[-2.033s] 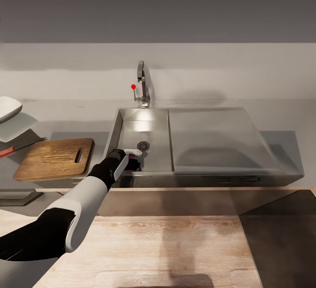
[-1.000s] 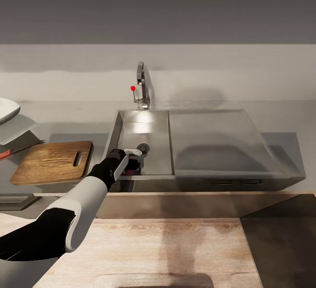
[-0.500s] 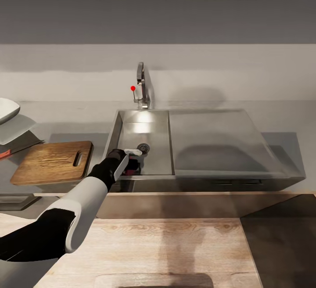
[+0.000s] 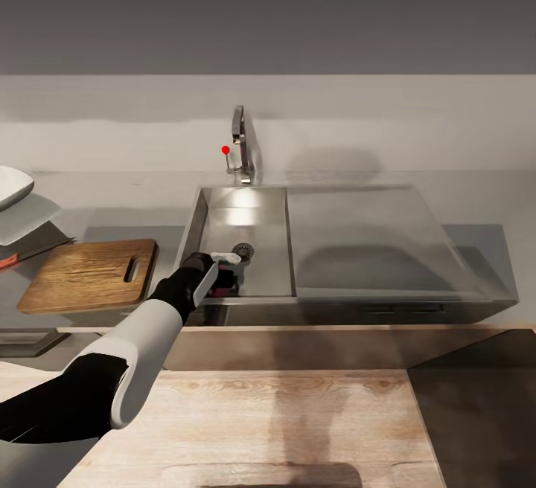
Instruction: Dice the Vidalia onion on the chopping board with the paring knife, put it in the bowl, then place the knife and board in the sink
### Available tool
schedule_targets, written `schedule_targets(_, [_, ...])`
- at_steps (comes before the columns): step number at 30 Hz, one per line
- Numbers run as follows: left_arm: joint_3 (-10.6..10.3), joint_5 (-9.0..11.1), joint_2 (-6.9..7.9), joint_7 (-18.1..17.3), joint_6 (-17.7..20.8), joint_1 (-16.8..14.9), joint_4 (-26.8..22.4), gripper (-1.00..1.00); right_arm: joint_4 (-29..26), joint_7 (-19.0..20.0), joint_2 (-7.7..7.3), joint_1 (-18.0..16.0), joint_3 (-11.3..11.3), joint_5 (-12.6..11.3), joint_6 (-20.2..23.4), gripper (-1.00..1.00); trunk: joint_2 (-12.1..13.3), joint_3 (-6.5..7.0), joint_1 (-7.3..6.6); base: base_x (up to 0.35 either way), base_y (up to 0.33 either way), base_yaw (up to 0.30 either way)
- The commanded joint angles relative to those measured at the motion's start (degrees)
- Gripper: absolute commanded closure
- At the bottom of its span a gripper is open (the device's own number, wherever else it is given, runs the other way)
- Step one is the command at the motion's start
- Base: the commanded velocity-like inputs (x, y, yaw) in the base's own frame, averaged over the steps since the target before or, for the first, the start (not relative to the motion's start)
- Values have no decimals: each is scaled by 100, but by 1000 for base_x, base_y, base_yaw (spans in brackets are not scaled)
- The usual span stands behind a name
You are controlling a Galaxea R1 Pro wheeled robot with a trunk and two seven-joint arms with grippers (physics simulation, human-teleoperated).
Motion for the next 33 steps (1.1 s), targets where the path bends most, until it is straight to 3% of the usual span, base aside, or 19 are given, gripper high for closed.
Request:
schedule_targets(1, [-33,79,5,45,43,1,28,-100,-8,-37,-10,0,33,-45,-17,-100,-7,-4,4,0,0,-55])
schedule_targets(22, [-33,79,5,44,44,1,37,-100,-8,-32,-5,-1,34,-45,-17,-100,-7,168,4,0,0,-105])
schedule_targets(33, [-33,79,5,45,44,1,28,-100,-8,-34,-2,-1,34,-45,-17,-100,-7,182,4,0,3,-15])
